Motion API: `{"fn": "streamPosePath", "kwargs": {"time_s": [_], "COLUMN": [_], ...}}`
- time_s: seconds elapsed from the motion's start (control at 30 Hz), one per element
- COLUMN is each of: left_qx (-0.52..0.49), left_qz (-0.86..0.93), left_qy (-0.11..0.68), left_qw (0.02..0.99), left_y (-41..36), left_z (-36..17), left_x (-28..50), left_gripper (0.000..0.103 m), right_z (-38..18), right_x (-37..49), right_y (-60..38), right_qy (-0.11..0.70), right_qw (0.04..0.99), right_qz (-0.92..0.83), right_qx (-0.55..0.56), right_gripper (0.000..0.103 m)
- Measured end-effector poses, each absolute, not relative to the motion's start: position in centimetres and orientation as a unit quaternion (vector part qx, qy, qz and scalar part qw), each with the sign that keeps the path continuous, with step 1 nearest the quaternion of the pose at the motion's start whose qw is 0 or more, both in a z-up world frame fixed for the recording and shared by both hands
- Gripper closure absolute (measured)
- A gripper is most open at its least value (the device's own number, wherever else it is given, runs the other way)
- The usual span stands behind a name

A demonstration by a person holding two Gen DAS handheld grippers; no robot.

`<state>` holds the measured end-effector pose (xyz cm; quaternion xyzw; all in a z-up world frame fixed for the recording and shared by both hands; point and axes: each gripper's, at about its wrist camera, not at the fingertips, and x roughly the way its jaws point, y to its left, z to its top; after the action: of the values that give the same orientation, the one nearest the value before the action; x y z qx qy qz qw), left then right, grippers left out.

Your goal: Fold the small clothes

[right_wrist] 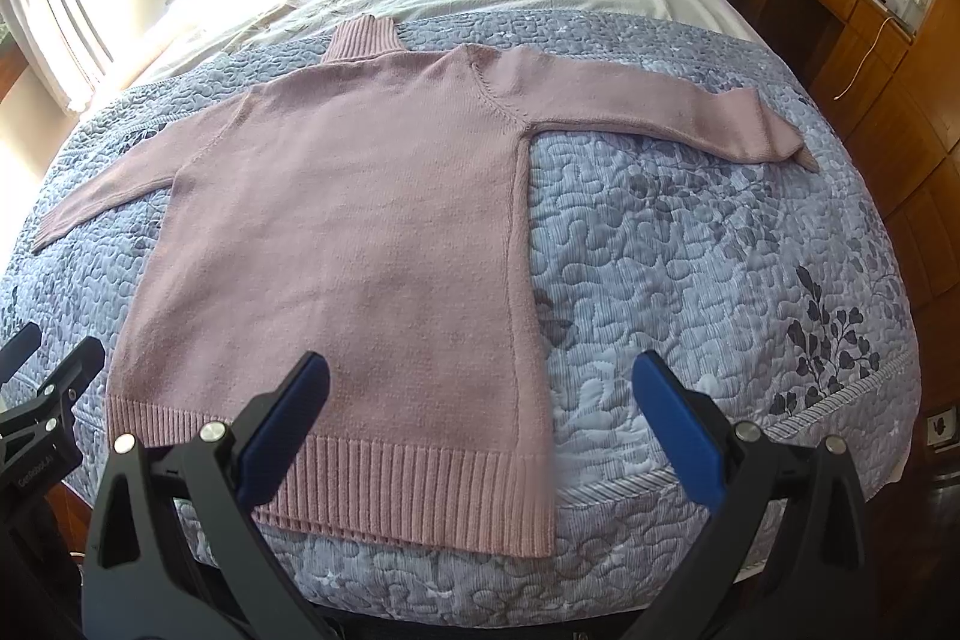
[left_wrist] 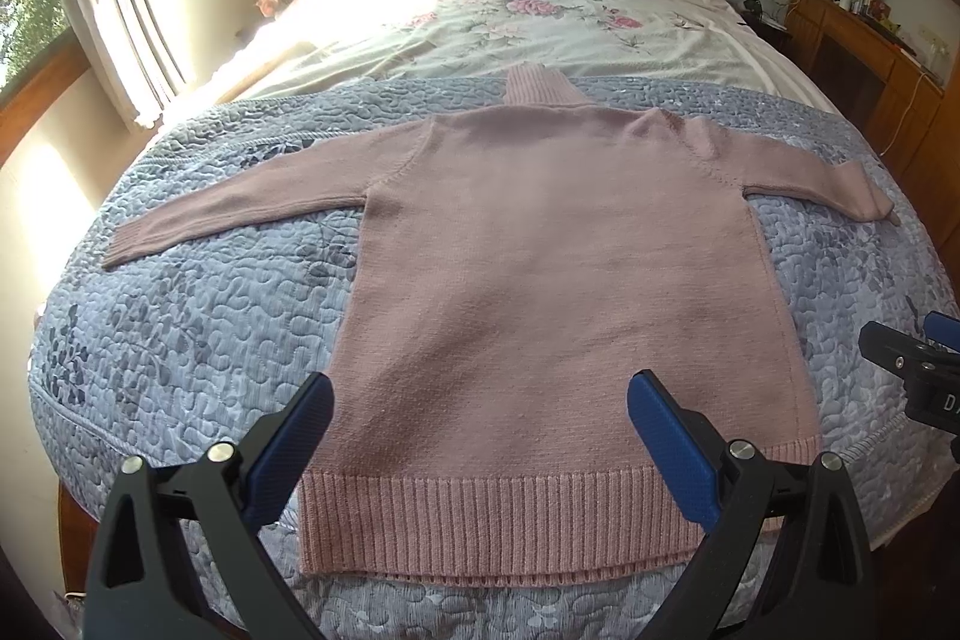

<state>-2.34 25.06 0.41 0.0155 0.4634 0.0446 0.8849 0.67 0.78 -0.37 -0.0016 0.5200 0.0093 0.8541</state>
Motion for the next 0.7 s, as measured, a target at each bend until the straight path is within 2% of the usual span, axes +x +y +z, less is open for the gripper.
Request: {"fn": "streamPosePath", "kwargs": {"time_s": [0.7], "left_qx": [0.019], "left_qz": [0.043], "left_qy": [0.461], "left_qw": [0.886], "left_y": [25.04], "left_z": [0.45], "left_x": [-2.3], "left_gripper": [0.004], "right_z": [-0.38], "right_x": [0.7], "right_y": [0.74], "right_qy": [0.52], "right_qw": [0.854], "right_qz": [0.011], "right_qx": [-0.001], "right_gripper": [0.003]}}
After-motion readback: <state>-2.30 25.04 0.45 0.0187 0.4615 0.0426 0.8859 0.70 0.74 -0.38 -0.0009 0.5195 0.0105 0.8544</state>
